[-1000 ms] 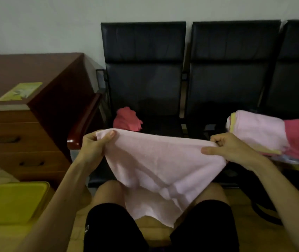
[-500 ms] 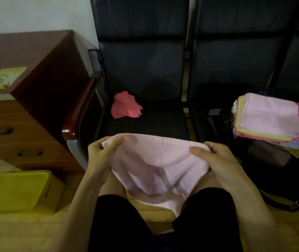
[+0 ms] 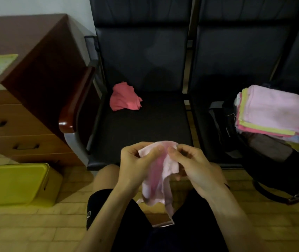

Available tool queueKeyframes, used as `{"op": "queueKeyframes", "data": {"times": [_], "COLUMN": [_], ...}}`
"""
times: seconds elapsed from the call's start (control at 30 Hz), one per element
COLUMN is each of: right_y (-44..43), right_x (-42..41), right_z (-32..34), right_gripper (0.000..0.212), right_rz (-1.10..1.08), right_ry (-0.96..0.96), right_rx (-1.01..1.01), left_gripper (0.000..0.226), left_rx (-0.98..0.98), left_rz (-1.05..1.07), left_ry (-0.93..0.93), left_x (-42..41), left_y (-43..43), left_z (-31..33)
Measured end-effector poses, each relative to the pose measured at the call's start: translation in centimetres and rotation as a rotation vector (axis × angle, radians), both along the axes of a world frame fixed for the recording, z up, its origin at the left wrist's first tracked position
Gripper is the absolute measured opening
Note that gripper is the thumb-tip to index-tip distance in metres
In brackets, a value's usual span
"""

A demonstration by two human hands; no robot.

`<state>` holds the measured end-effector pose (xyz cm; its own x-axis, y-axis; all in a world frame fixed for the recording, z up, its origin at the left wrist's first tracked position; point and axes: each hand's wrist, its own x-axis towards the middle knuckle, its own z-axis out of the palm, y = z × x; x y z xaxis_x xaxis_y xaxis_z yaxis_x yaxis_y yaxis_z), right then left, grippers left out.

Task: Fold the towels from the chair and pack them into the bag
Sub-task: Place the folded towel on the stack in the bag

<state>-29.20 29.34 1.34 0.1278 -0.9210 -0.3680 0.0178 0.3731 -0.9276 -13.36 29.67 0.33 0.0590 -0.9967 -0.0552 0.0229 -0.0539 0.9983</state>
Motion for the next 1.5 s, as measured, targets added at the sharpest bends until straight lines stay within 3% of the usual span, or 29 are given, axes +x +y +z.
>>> {"op": "queueKeyframes", "data": {"times": [0.1, 0.37, 0.57, 0.77, 1.0, 1.13, 1.23, 1.37, 1.43, 1.5], "right_y": [0.0, -0.1, -0.4, 0.0, 0.4, -0.8, -2.8, -4.6, -5.2, -6.0], "right_x": [0.3, 0.5, 0.5, 0.6, -0.6, -1.9, -2.5, -3.0, -3.1, -3.5], "right_z": [-0.4, -0.8, -1.0, -1.2, -2.2, -3.2, -3.6, -2.6, -1.5, 0.3], "right_gripper": [0.015, 0.019, 0.019, 0.020, 0.023, 0.028, 0.053, 0.045, 0.021, 0.019], "right_rz": [-0.012, -0.041, -0.093, -0.105, -0.087, -0.182, -0.100, 0.197, 0.341, 0.361], "right_ry": [0.052, 0.042, -0.080, -0.170, -0.074, 0.140, -0.008, -0.246, -0.102, 0.082], "right_rx": [-0.019, 0.044, 0.143, 0.143, 0.054, 0.063, 0.078, 0.147, 0.080, -0.137], "left_gripper": [0.010, 0.015, 0.044, 0.027, 0.020, 0.023, 0.026, 0.029, 0.030, 0.032], "left_rx": [-0.023, -0.062, -0.121, -0.192, -0.163, -0.128, -0.132, -0.174, -0.200, -0.183], "left_rz": [-0.051, -0.159, -0.274, -0.222, -0.208, -0.327, -0.450, -0.618, -0.693, -0.730], "left_ry": [-0.028, -0.150, -0.310, -0.427, -0.342, -0.309, -0.265, -0.220, -0.265, -0.334], "left_x": [-0.4, 0.4, 0.5, 0.2, 1.2, 2.0, 2.4, 3.4, 4.3, 5.5], "left_y": [0.1, 0.0, 0.4, 0.0, -1.3, -2.6, -3.2, -4.0, -4.4, -5.0], "left_z": [-0.2, -1.4, -1.5, -2.3, -2.0, 0.2, 2.3, 5.1, 6.3, 7.0]}}
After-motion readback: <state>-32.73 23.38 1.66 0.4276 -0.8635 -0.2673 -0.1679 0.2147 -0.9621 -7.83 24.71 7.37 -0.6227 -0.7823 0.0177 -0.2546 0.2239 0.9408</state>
